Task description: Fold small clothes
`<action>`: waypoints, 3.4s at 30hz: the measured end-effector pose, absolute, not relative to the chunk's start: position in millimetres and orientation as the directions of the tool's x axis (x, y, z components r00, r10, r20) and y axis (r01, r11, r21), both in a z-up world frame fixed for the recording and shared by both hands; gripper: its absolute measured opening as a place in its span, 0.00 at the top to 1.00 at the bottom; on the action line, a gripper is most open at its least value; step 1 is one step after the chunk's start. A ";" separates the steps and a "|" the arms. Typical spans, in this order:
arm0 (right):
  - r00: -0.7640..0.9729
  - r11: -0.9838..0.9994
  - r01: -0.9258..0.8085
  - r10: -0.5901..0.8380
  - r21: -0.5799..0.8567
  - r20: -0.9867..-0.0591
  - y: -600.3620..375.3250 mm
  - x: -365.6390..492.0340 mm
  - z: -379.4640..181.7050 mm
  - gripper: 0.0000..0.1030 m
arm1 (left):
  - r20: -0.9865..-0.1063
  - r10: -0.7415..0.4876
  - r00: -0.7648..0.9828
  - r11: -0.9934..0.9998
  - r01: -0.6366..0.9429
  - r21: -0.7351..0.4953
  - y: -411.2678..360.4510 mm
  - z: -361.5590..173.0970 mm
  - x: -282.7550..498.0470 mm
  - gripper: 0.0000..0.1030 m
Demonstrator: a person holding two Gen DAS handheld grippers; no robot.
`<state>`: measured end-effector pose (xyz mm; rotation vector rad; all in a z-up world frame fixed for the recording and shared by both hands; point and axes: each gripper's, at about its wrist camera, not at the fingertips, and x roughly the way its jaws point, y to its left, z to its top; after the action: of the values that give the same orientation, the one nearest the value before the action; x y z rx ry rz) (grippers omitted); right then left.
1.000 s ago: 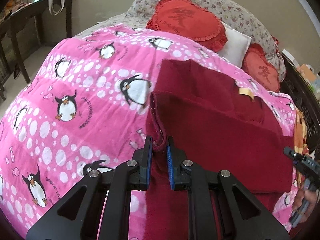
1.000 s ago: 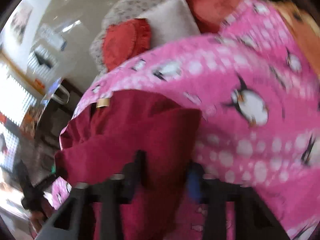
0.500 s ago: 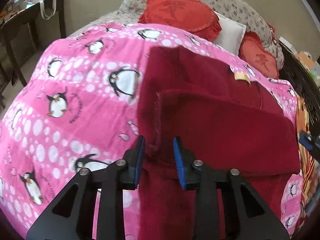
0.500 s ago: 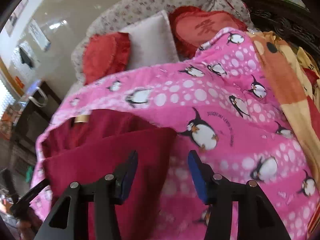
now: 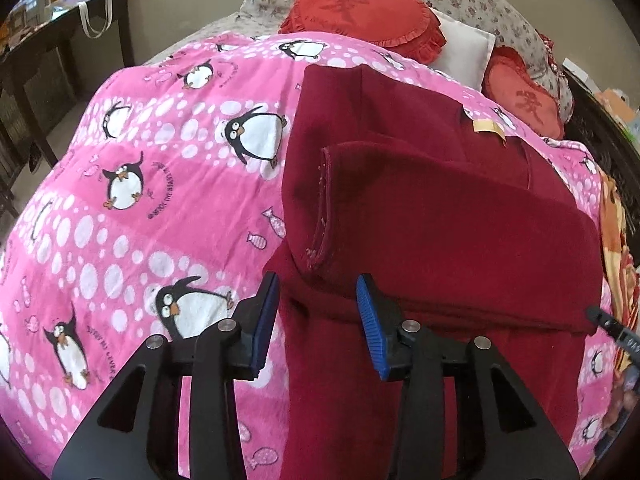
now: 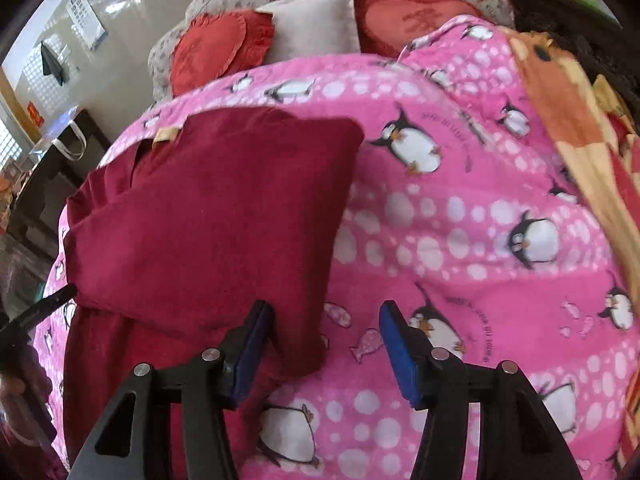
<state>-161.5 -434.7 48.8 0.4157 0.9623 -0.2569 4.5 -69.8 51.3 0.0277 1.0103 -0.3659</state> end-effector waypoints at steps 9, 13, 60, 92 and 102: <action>0.601 0.898 0.366 -0.027 0.245 -0.799 -413.9 -182.4 80.5 0.47 | -0.828 -0.281 0.486 0.936 0.330 -0.124 -67.9 58.2 -15.8 0.62; 0.599 0.908 0.334 0.004 0.254 -0.801 -399.4 -171.6 77.1 0.47 | -0.831 -0.278 0.482 0.934 0.337 -0.117 -71.4 59.5 -18.9 0.62; 0.556 0.850 0.365 0.127 0.379 -0.822 -365.1 -217.2 40.9 0.42 | -0.852 -0.309 0.423 0.922 0.353 -0.159 -39.4 67.1 -76.0 0.36; 0.545 0.833 0.295 0.256 0.468 -0.799 -343.1 -305.8 46.1 0.38 | -0.887 -0.369 0.277 0.919 0.250 -0.304 48.4 37.3 -156.1 0.37; 0.552 0.921 0.201 0.175 0.334 -0.815 -304.7 -328.2 37.4 0.92 | -0.884 -0.362 0.296 0.923 0.249 -0.294 52.6 46.9 -163.2 0.36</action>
<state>-328.2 -304.7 37.4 0.4168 0.9938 -0.0159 -163.2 52.6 46.9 -0.1074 1.2037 -0.4075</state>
